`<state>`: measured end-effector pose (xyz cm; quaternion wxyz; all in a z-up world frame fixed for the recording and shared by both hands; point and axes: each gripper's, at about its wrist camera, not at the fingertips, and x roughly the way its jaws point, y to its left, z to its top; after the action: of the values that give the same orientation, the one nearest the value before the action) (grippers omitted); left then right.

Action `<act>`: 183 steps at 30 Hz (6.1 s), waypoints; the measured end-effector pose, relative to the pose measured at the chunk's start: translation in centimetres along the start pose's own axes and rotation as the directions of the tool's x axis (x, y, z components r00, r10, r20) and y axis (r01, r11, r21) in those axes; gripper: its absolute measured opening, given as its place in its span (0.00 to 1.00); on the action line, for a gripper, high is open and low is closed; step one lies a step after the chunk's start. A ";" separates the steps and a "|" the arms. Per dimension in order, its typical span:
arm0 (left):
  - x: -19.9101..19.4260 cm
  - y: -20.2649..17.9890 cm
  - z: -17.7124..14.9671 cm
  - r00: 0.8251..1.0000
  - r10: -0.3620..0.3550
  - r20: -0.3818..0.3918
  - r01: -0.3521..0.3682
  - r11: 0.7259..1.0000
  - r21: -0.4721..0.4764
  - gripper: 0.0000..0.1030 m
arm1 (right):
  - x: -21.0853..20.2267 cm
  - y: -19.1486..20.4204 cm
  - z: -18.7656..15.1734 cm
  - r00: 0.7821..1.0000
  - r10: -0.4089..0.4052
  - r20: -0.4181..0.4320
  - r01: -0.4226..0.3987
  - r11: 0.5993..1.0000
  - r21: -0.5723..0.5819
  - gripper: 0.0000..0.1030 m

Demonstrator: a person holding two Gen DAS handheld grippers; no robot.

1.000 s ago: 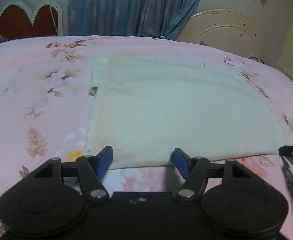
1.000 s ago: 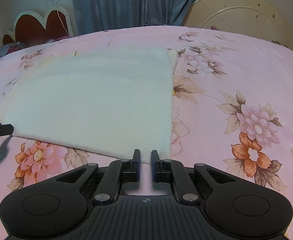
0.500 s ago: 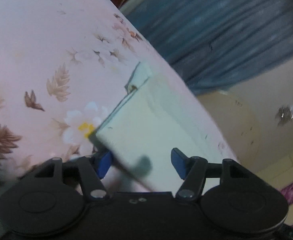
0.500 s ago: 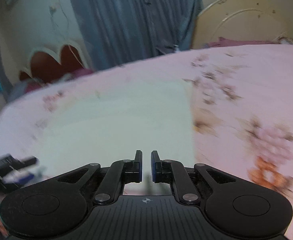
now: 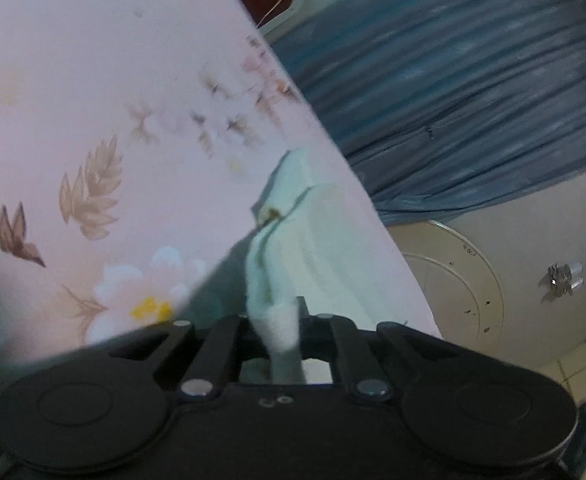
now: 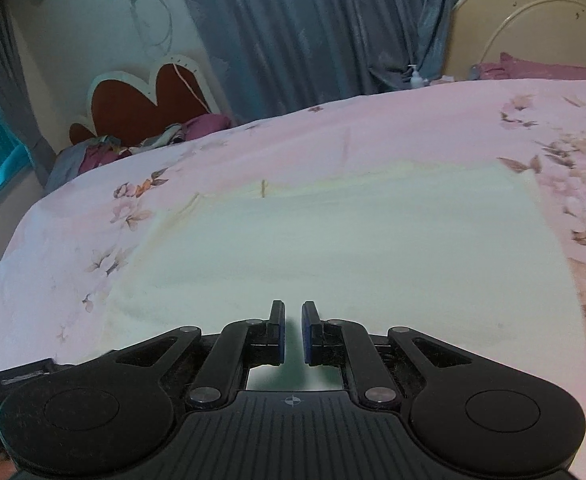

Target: Fold small clothes

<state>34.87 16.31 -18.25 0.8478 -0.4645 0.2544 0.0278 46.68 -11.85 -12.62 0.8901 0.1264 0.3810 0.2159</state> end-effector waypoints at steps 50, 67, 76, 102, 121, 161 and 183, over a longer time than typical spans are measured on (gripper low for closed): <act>10.3 -16.3 -5.5 0.926 0.179 -0.332 0.040 0.829 0.558 0.40 | -6.1 -17.4 0.1 0.986 0.164 -0.026 -0.148 0.939 0.312 0.49; 9.8 -18.9 -5.2 0.926 0.040 -0.377 0.214 0.766 0.607 0.32 | -8.4 -12.2 2.6 1.000 0.026 0.006 -0.026 0.999 -0.023 0.13; 11.3 -18.5 -6.4 0.894 0.110 -0.435 0.232 0.716 0.658 0.32 | -5.8 -14.7 1.1 0.995 0.017 -0.094 -0.009 0.996 0.088 0.13; 17.5 -21.3 -2.6 0.946 -0.029 -0.324 0.259 0.669 0.696 0.40 | -4.2 -17.7 6.0 0.985 -0.125 0.115 0.120 0.991 0.053 0.13; 24.7 -24.6 -4.3 0.935 0.145 -0.323 0.156 0.652 0.742 0.38 | 3.4 -13.6 9.0 0.979 -0.204 -0.013 0.201 0.972 -0.125 0.19; 9.3 -18.6 -7.3 0.943 0.137 -0.304 0.108 0.738 0.666 0.46 | -8.5 -16.1 -0.9 0.998 0.028 -0.062 -0.021 0.994 0.111 0.19; 11.5 -18.9 -7.6 0.936 0.179 -0.302 0.076 0.737 0.672 0.43 | -4.9 -16.1 2.2 0.991 0.062 -0.117 -0.055 0.997 0.061 0.12</act>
<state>47.17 -2.68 -12.18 0.8982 -0.1160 0.4053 -0.1244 49.87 -28.39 -14.34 0.8552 0.1501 0.4352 0.2381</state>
